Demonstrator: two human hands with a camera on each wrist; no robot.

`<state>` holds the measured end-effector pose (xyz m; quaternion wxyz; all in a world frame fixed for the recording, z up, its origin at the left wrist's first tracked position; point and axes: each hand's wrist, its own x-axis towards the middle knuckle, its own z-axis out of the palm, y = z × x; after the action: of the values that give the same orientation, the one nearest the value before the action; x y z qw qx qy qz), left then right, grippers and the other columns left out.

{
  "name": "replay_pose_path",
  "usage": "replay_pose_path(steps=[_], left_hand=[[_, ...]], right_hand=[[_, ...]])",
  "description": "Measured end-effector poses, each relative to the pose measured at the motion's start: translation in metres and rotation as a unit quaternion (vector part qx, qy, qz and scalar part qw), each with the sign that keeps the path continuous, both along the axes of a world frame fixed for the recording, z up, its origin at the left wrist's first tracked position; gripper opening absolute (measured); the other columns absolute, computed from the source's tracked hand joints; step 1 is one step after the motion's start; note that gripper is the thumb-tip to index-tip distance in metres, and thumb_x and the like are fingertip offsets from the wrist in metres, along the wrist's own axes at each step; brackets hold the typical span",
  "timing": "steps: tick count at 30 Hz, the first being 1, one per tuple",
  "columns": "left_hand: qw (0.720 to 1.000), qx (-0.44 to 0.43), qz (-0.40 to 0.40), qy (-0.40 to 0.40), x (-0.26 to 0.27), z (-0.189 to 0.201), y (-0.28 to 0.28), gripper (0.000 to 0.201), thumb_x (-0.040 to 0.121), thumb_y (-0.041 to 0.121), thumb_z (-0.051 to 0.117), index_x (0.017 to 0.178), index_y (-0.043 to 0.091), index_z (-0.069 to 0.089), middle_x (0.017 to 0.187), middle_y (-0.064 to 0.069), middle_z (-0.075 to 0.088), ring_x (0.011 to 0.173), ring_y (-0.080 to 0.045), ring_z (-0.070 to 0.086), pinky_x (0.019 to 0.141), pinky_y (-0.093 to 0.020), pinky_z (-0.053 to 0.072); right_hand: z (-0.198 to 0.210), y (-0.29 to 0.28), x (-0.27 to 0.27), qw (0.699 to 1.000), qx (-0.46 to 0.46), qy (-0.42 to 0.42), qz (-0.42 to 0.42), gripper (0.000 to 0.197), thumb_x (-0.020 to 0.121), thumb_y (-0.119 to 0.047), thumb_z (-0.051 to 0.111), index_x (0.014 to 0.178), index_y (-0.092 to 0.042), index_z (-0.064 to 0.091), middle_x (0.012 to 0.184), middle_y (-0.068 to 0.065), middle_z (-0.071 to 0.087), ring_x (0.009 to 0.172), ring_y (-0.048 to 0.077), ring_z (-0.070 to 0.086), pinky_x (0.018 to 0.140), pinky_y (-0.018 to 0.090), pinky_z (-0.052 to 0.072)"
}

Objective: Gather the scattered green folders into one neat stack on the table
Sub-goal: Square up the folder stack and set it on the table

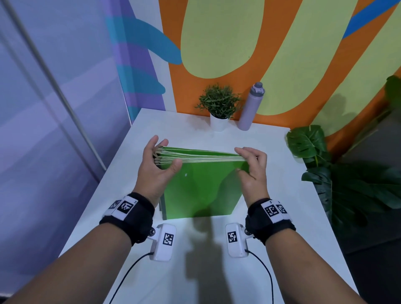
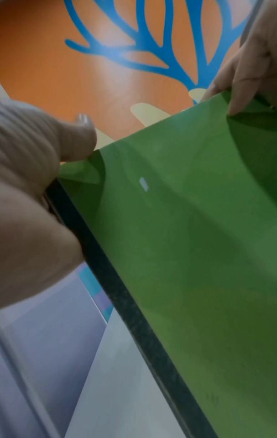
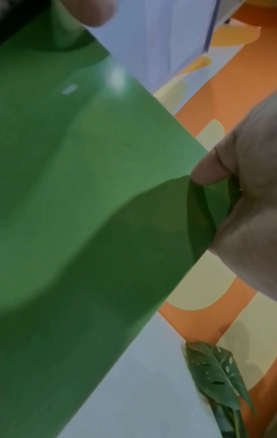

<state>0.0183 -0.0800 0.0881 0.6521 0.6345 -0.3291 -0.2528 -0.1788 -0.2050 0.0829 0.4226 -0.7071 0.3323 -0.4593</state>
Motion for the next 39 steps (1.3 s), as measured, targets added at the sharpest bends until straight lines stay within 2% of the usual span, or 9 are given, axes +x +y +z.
replay_pose_path(steps=[2,4,7,11,16,19,23,31,39], left_hand=[[1.0,0.007,-0.023,0.003,0.006,-0.002,0.004,0.096,0.066,0.038,0.078,0.147,0.03,0.027,0.142,0.015,0.05,0.135,-0.009,0.042,0.114,-0.044,0.033],[0.998,0.023,-0.054,0.03,0.012,-0.007,0.007,0.098,0.069,0.013,0.079,0.147,0.033,0.024,0.141,0.015,0.049,0.133,-0.011,0.045,0.114,-0.045,0.034],[0.994,0.06,-0.079,0.055,0.014,-0.018,0.008,0.087,0.073,-0.001,0.071,0.141,0.034,0.029,0.137,-0.001,0.054,0.125,-0.021,0.054,0.11,-0.048,0.038],[0.998,0.055,-0.023,0.018,0.011,-0.027,0.001,0.057,0.08,-0.003,0.068,0.122,0.03,0.047,0.122,-0.003,0.065,0.116,-0.021,0.061,0.106,-0.048,0.043],[0.997,0.063,-0.035,0.018,0.011,-0.036,0.0,0.055,0.082,-0.002,0.067,0.127,0.02,0.044,0.121,-0.003,0.065,0.112,-0.017,0.063,0.103,-0.044,0.046],[0.996,0.077,-0.045,0.007,0.011,-0.044,0.0,0.055,0.083,0.001,0.067,0.127,0.021,0.043,0.123,-0.004,0.065,0.113,-0.018,0.063,0.103,-0.046,0.046],[0.995,0.094,-0.032,0.003,0.012,-0.057,0.002,0.069,0.077,0.001,0.073,0.131,0.027,0.038,0.123,0.0,0.064,0.113,-0.016,0.063,0.098,-0.039,0.048],[0.977,0.206,-0.05,0.0,0.01,-0.085,0.008,0.058,0.085,0.007,0.065,0.13,0.033,0.039,0.114,0.009,0.066,0.111,-0.018,0.061,0.103,-0.046,0.044],[0.989,0.147,0.003,0.003,0.002,-0.064,0.009,0.035,0.087,0.008,0.064,0.115,0.021,0.047,0.114,0.0,0.063,0.107,-0.022,0.06,0.098,-0.041,0.046]], right_hand=[[0.0,-0.002,0.0,0.999,0.03,-0.004,-0.009,0.06,0.068,0.002,0.048,0.121,-0.026,0.055,0.12,0.002,0.043,0.116,-0.003,0.043,0.099,0.015,0.033],[-0.003,-0.004,-0.003,0.995,0.095,-0.034,-0.015,0.067,0.068,-0.003,0.052,0.125,-0.037,0.045,0.128,0.004,0.047,0.118,0.012,0.047,0.102,0.037,0.041],[-0.012,-0.004,-0.005,0.979,0.188,-0.081,0.002,0.062,0.071,-0.015,0.057,0.118,-0.052,0.041,0.131,0.013,0.049,0.117,0.028,0.05,0.105,0.052,0.039],[-0.015,-0.004,-0.003,0.977,0.195,-0.088,0.01,0.051,0.077,-0.01,0.055,0.114,-0.042,0.043,0.111,0.007,0.054,0.099,0.021,0.054,0.096,0.045,0.042],[-0.028,-0.006,-0.01,0.978,0.203,-0.046,0.018,0.049,0.082,-0.014,0.051,0.128,-0.016,0.034,0.124,0.007,0.055,0.119,0.024,0.052,0.107,0.05,0.037],[-0.035,-0.009,-0.012,0.977,0.21,-0.031,0.028,0.047,0.084,-0.014,0.049,0.128,-0.016,0.033,0.127,0.01,0.054,0.12,0.024,0.051,0.106,0.045,0.038],[-0.051,-0.006,-0.016,0.97,0.238,-0.016,0.044,0.047,0.086,-0.002,0.051,0.125,-0.023,0.035,0.116,-0.004,0.058,0.106,0.009,0.056,0.094,0.028,0.044],[-0.068,-0.005,-0.013,0.975,0.208,0.083,0.009,0.022,0.095,-0.002,0.04,0.111,-0.013,0.03,0.101,-0.008,0.053,0.095,0.014,0.051,0.082,0.023,0.041],[-0.056,-0.012,-0.011,0.976,0.188,0.106,-0.038,0.026,0.094,-0.009,0.046,0.118,-0.015,0.038,0.097,-0.003,0.059,0.091,0.022,0.057,0.08,0.034,0.048]])
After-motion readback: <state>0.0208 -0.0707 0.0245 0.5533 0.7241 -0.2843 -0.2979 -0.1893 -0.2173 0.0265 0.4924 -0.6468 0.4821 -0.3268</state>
